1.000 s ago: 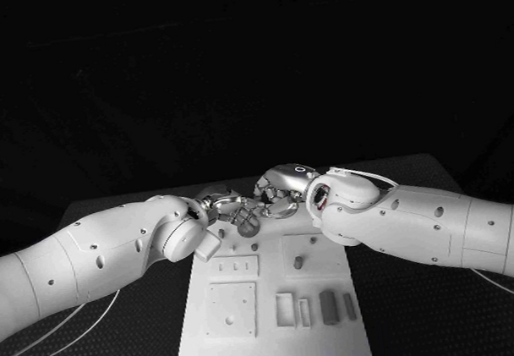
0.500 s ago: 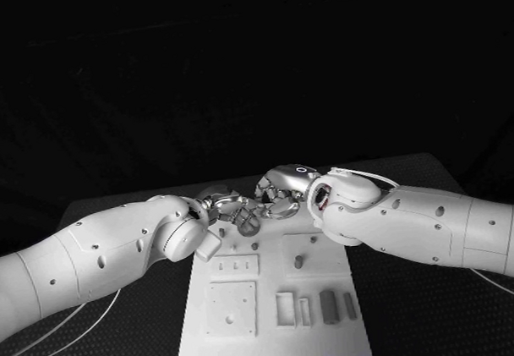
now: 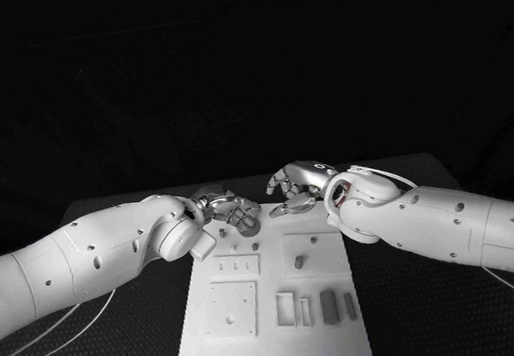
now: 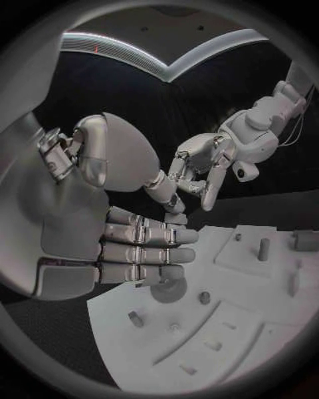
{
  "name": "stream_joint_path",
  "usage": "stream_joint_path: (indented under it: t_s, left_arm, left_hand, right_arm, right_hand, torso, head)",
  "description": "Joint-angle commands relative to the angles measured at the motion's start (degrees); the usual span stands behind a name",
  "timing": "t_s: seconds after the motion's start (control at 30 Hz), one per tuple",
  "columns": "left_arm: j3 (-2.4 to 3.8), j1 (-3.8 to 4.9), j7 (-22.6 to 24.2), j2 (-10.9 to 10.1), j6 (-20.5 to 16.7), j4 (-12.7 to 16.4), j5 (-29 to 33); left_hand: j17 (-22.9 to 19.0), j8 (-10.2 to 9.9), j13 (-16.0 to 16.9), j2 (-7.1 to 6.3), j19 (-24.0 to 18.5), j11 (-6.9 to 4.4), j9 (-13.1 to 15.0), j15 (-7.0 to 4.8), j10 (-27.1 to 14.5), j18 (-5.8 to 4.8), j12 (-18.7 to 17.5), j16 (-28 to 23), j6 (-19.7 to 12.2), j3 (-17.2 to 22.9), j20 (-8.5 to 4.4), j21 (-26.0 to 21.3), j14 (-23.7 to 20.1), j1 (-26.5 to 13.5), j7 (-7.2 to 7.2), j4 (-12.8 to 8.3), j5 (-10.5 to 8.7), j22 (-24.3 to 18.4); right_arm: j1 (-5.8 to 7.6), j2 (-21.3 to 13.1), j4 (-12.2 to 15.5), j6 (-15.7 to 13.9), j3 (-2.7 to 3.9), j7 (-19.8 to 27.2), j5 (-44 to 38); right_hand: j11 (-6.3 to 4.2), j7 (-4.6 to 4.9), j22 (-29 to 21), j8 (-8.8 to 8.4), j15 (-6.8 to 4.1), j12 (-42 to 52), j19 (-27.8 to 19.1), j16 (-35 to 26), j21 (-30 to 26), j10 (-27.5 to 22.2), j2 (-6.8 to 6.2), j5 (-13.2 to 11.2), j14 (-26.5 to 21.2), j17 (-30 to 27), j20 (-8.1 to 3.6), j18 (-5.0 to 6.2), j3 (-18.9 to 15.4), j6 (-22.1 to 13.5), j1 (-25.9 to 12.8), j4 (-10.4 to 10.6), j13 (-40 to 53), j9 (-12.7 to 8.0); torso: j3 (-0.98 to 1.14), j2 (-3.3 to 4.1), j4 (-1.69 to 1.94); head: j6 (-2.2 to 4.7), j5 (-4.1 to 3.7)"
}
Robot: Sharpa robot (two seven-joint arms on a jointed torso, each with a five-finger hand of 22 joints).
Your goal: Assemble the parts on the task board
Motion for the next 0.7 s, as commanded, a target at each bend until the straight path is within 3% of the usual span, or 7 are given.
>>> stream_joint_path:
  t_s: [0.03,0.33,0.4,0.53,0.6,0.67,0.7]
  left_arm:
    - [0.05,0.01,-0.3,-0.4,2.1,0.0,-2.1]
    - [0.01,0.01,-2.2,-2.2,4.5,0.0,-10.3]
    - [-0.02,0.01,-3.1,-2.7,4.5,0.2,-12.1]
    - [-0.18,0.01,-5.2,-3.5,5.9,0.9,-17.6]
    - [-0.65,0.01,-7.2,-4.0,7.3,1.5,-19.9]
    - [-1.08,0.01,-9.1,-4.4,8.9,2.3,-22.2]
    - [-1.18,0.01,-10.1,-4.5,9.7,2.6,-23.3]
  left_hand:
    - [0.1,0.2,0.1,0.22,0.1,-0.05,0.3,0.01,0.5,-0.48,0.2,0.3,1.7,0.4,-0.25,0.3,0.5,-0.3,-1.21,-0.1,0.24,1.2]
    - [0.7,0.3,0.6,0.47,0.0,-0.46,1.0,-0.56,1.7,-0.88,1.0,1.8,2.0,0.5,-0.68,0.8,1.5,-1.0,-1.34,-0.7,0.49,1.3]
    - [1.6,0.4,1.4,0.58,0.9,-1.33,1.4,-1.33,3.4,-0.82,2.6,3.6,2.1,0.3,-1.23,1.7,2.8,-1.2,-1.41,-0.8,0.56,1.5]
    - [4.8,0.9,6.4,0.76,5.0,-3.88,2.8,-4.31,7.3,-0.32,9.9,10.4,3.0,-0.8,-3.54,6.4,6.2,-2.1,-2.25,-1.8,3.18,1.6]
    - [7.5,0.9,12.3,0.63,9.6,-5.44,3.4,-7.33,9.6,0.62,19.5,16.7,3.2,-1.5,-5.56,11.3,10.4,-2.1,-3.11,-2.6,4.99,1.6]
    - [9.7,1.0,17.7,0.0,12.5,-5.11,3.9,-9.41,8.6,1.24,28.0,21.9,3.7,-1.8,-7.03,15.3,13.2,-2.1,-4.74,-3.4,7.51,1.7]
    - [10.7,0.8,22.1,0.78,13.0,-6.28,4.3,-10.84,7.9,1.43,34.0,24.7,3.8,-1.2,-7.96,18.2,12.6,-2.6,-4.27,-3.5,8.67,1.6]
  right_arm:
    - [-0.02,-1.7,0.1,-3.8,0.02,5.4,6.8]
    - [-0.01,-5.0,-3.1,-5.9,0.47,10.4,20.5]
    - [0.01,-5.3,-4.1,-5.5,0.7,10.7,23.2]
    - [0.03,-5.3,-6.3,-5.2,1.17,10.9,25.6]
    - [0.03,-5.3,-7.0,-5.1,1.41,10.9,25.8]
    - [0.04,-5.3,-7.5,-4.9,1.52,11.0,26.1]
    - [0.04,-5.2,-7.7,-4.7,1.58,11.0,26.2]
  right_hand:
    - [-0.1,2.32,-0.1,-0.17,0.17,0.0,-0.6,-0.2,-0.5,-0.6,-0.66,0.2,-0.4,0.1,0.25,3.59,-2.2,-2.7,-2.6,0.3,-0.2,0.1]
    - [-0.53,1.87,0.1,0.83,-0.25,0.7,-0.7,0.0,-0.6,-0.7,2.5,4.5,-0.5,0.1,0.14,3.59,-5.3,-1.6,-3.9,-0.6,-0.9,0.7]
    - [-0.58,1.81,0.1,0.93,-0.28,0.7,-0.8,-0.1,-0.7,-0.8,3.15,5.5,-0.6,0.0,0.14,3.59,-5.9,-1.5,-3.9,-0.6,-1.1,0.8]
    - [-0.62,1.77,0.2,1.01,-0.33,0.7,-1.0,-0.2,-0.8,-1.0,4.07,7.2,-0.8,-0.1,0.18,3.59,-6.8,-1.4,-3.7,-0.7,-1.5,0.8]
    - [-0.63,1.77,0.2,1.02,-0.33,0.8,-1.1,-0.2,-0.9,-1.0,4.37,7.9,-0.8,-0.1,0.21,3.59,-7.2,-1.4,-3.5,-0.7,-1.6,0.7]
    - [-0.63,1.76,0.2,1.03,-0.34,0.9,-1.1,-0.2,-0.9,-1.0,4.59,8.8,-0.8,-0.1,0.23,3.59,-7.5,-1.4,-3.2,-0.7,-1.8,0.7]
    - [-0.63,1.76,0.2,1.03,-0.34,0.9,-1.1,-0.2,-0.9,-1.1,4.65,8.9,-0.8,-0.1,0.24,3.59,-7.6,-1.4,-3.2,-0.7,-1.8,0.7]
  torso:
    - [-0.02,-0.01,-0.01]
    - [0.06,0.03,-0.16]
    - [0.05,0.04,-0.15]
    - [0.01,0.04,0.03]
    - [0.0,0.04,0.08]
    - [0.03,0.05,0.09]
    - [0.03,0.06,0.06]
  head:
    - [-0.19,0.2]
    - [-0.5,0.57]
    - [-0.65,0.67]
    - [-1.02,0.89]
    - [-1.37,0.93]
    - [-1.59,0.96]
    - [-1.77,1.02]
